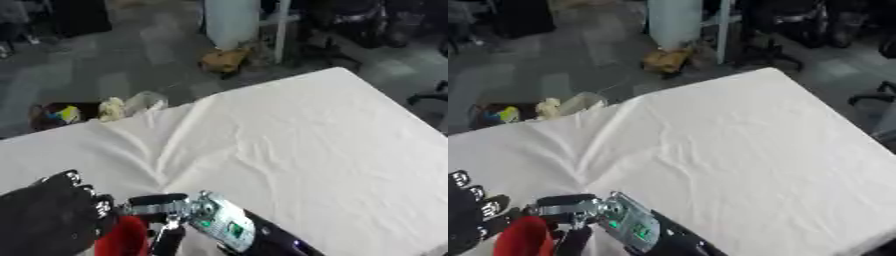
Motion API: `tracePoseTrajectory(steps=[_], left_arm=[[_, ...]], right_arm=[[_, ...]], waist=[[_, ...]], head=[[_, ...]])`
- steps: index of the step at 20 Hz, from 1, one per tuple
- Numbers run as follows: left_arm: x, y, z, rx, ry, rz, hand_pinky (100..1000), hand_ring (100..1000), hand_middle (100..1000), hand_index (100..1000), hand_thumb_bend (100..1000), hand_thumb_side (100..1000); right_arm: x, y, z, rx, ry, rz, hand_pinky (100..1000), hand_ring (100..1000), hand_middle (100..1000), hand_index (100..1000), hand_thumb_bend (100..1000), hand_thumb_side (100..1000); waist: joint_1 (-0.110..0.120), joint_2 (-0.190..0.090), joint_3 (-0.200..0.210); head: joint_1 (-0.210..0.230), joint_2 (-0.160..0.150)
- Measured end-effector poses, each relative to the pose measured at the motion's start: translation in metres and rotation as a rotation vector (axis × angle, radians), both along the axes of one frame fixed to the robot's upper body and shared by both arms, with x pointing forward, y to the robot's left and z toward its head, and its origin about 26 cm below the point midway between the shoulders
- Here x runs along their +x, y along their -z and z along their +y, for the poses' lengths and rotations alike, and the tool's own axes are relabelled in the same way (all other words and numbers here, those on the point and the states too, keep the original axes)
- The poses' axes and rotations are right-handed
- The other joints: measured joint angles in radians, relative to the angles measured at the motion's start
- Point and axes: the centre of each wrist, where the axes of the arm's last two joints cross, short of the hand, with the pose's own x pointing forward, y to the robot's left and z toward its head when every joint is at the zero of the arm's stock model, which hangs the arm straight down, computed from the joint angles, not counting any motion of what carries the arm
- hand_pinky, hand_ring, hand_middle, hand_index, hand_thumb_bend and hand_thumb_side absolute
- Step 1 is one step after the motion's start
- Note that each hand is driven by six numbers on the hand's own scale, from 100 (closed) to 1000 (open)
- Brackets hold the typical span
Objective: Pour the contents of one cup into another cup.
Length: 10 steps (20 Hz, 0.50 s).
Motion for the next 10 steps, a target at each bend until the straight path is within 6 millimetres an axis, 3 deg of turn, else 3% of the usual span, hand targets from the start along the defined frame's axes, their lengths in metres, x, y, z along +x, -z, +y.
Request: tracePoseTrajectory(steps=[1, 2, 3, 4, 5, 6, 7, 8, 9, 10], left_arm=[[0.001, -0.001, 0.002, -0.017, -0.007, 0.011, 100, 196, 490, 833, 653, 422], [0.002, -0.002, 0.005, -0.038, -0.013, 0.022, 105, 256, 499, 837, 640, 467], [0.004, -0.003, 0.007, -0.061, -0.019, 0.035, 186, 310, 526, 837, 619, 463], [0.005, -0.004, 0.01, -0.084, -0.023, 0.048, 186, 310, 526, 837, 619, 463], [0.006, -0.006, 0.013, -0.111, -0.028, 0.061, 286, 395, 573, 841, 604, 450], [0.007, -0.007, 0.015, -0.138, -0.03, 0.074, 327, 425, 584, 841, 608, 444], [0.009, -0.009, 0.018, -0.164, -0.034, 0.085, 353, 475, 626, 852, 561, 366], [0.01, -0.01, 0.021, -0.194, -0.038, 0.097, 368, 500, 636, 853, 535, 346], [0.011, -0.01, 0.025, -0.225, -0.042, 0.112, 377, 523, 636, 854, 486, 386], [0.013, -0.01, 0.029, -0.262, -0.048, 0.129, 378, 534, 631, 855, 419, 415]], right_arm=[[0.0, 0.001, -0.001, 0.0, 0.005, 0.003, 387, 100, 100, 415, 100, 100], [0.001, 0.001, -0.002, 0.0, 0.011, 0.004, 390, 100, 100, 419, 100, 100], [0.002, 0.002, -0.003, 0.0, 0.021, 0.004, 393, 100, 100, 422, 100, 100], [0.003, 0.004, -0.005, 0.0, 0.031, 0.002, 393, 100, 100, 422, 100, 100], [0.004, 0.006, -0.008, -0.001, 0.046, -0.001, 408, 100, 101, 432, 100, 100], [0.006, 0.008, -0.011, -0.001, 0.064, -0.006, 419, 100, 109, 438, 100, 100], [0.008, 0.009, -0.016, -0.001, 0.085, -0.013, 444, 108, 119, 455, 177, 100], [0.011, 0.011, -0.021, 0.001, 0.108, -0.024, 467, 133, 130, 468, 274, 100], [0.013, 0.012, -0.027, 0.003, 0.129, -0.035, 519, 180, 165, 497, 393, 103], [0.016, 0.013, -0.033, 0.006, 0.154, -0.05, 589, 240, 206, 536, 518, 233]], waist=[[-0.002, 0.0, 0.0], [-0.005, 0.0, 0.003], [-0.007, 0.001, 0.007], [-0.008, 0.001, 0.011], [-0.008, 0.001, 0.014], [-0.008, 0.002, 0.016], [-0.008, 0.003, 0.02], [-0.008, 0.003, 0.022], [-0.008, 0.003, 0.024], [-0.008, 0.004, 0.026]], head=[[-0.001, 0.0], [-0.001, 0.0], [-0.002, 0.0], [-0.005, 0.0], [-0.007, 0.0], [-0.01, 0.0], [-0.012, 0.0], [-0.015, 0.0], [-0.018, 0.0], [-0.021, 0.0]])
